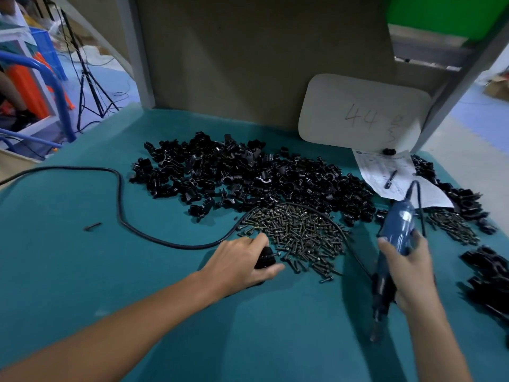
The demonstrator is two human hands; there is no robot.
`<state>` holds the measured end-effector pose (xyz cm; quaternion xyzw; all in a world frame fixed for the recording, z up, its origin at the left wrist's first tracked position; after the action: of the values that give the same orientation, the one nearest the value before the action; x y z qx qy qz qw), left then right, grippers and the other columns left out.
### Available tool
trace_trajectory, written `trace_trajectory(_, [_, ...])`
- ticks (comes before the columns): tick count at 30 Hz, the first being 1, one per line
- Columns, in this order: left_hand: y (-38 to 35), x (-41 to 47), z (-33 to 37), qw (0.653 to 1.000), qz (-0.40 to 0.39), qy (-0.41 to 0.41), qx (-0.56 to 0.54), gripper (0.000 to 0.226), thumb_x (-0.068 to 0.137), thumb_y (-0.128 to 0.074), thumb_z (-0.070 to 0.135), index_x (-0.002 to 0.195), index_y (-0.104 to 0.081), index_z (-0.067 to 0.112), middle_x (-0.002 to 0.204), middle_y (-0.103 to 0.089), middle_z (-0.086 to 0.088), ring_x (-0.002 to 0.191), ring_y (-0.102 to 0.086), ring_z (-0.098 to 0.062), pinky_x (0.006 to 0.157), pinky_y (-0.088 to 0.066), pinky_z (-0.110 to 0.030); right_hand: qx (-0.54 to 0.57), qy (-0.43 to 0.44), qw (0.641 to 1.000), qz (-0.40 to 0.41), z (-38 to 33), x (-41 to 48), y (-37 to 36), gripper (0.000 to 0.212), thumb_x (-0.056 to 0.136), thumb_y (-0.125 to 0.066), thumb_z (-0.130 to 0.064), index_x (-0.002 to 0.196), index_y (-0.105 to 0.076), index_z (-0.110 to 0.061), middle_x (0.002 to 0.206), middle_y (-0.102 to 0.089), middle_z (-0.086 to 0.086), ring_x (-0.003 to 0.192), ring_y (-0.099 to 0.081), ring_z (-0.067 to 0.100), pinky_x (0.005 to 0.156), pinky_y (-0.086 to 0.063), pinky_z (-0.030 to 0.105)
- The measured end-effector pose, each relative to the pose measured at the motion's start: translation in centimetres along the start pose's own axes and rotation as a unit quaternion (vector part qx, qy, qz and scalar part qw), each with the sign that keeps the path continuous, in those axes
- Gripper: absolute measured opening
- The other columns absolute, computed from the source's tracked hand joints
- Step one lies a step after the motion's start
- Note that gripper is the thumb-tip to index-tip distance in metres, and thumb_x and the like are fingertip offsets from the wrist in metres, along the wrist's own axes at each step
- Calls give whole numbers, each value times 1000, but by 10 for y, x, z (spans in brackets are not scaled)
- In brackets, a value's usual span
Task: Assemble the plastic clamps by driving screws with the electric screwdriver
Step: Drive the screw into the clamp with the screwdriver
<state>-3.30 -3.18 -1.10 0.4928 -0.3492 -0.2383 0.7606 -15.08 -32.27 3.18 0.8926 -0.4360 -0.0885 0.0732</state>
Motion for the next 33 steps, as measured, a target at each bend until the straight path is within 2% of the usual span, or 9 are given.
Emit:
trace_trajectory(2, [0, 0, 1, 1000, -6, 4, -14, 41, 91, -35, 70, 98, -27, 31, 84, -53, 8, 70, -51, -15, 59, -48, -32, -157, 30, 987, 13, 13, -5, 9, 70, 97, -69, -28, 155, -30, -21, 119, -64, 9, 107, -60, 34, 97, -49, 55])
trace_trajectory(4, [0, 0, 2, 1000, -5, 8, -23, 38, 93, -40, 64, 102, -31, 28, 87, -54, 6, 72, -51, -17, 60, -50, -34, -320, 46, 945, 45, 16, -8, 14, 68, 96, -70, -30, 153, -36, -17, 141, -56, 19, 125, -50, 40, 108, -39, 56])
trace_trajectory(6, [1, 0, 2, 999, -8, 16, -37, 37, 94, -44, 60, 106, -34, 27, 90, -55, 5, 75, -52, -18, 63, -52, -36, -384, 118, 912, 77, 5, -18, 10, 63, 94, -71, -28, 150, -44, -16, 148, -47, 21, 135, -41, 42, 111, -33, 56])
trace_trajectory(8, [0, 0, 1, 998, -13, 21, -51, 35, 94, -44, 59, 106, -33, 28, 92, -54, 5, 77, -53, -18, 65, -51, -34, -297, 199, 934, 26, -8, -34, -9, 47, 95, -69, -27, 139, -54, -24, 131, -59, 6, 120, -57, 26, 102, -46, 49])
trace_trajectory(10, [-1, -1, 1, 997, -17, 26, -66, 33, 94, -43, 60, 103, -32, 31, 93, -51, 7, 80, -52, -16, 67, -49, -32, -188, 221, 951, -110, -11, -54, -42, 29, 97, -66, -28, 125, -64, -31, 112, -68, -12, 101, -65, 4, 92, -54, 35])
trace_trajectory(12, [0, -1, 2, 997, -11, 26, -74, 32, 95, -43, 59, 102, -33, 30, 95, -50, 8, 83, -51, -15, 70, -49, -33, -139, 204, 942, -229, -4, -70, -78, 21, 99, -65, -26, 118, -70, -34, 109, -72, -16, 100, -67, 3, 89, -55, 31])
trace_trajectory(15, [2, -1, 3, 996, 1, 21, -82, 31, 95, -44, 56, 102, -38, 26, 95, -51, 8, 85, -48, -14, 71, -48, -35, -66, 158, 937, -305, 7, -80, -112, 22, 101, -63, -20, 104, -76, -37, 102, -76, -12, 96, -71, 7, 81, -56, 25])
trace_trajectory(21, [2, -1, 2, 996, 6, 28, -90, 34, 88, -38, 63, 96, -30, 31, 91, -50, 6, 81, -52, -17, 68, -49, -36, 67, 118, 941, -311, 21, -74, -115, 22, 97, -68, -12, 104, -79, -30, 99, -78, 3, 85, -71, 13, 77, -57, 25])
trace_trajectory(33, [0, -1, 1, 998, 1, 16, -65, 32, 90, -40, 59, 96, -30, 29, 86, -48, 5, 72, -46, -17, 62, -40, -31, 83, 112, 939, -313, 24, -75, -114, 20, 90, -72, -25, 106, -78, -33, 102, -77, 0, 87, -73, 14, 81, -58, 26])
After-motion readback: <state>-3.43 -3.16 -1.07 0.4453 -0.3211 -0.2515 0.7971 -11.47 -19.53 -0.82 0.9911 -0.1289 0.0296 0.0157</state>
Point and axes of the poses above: each hand's wrist, its own x-axis towards the middle knuckle, its own y-axis out of the back of the hand, z = x × y, the point moved 3 cm from there along x, towards the middle knuckle
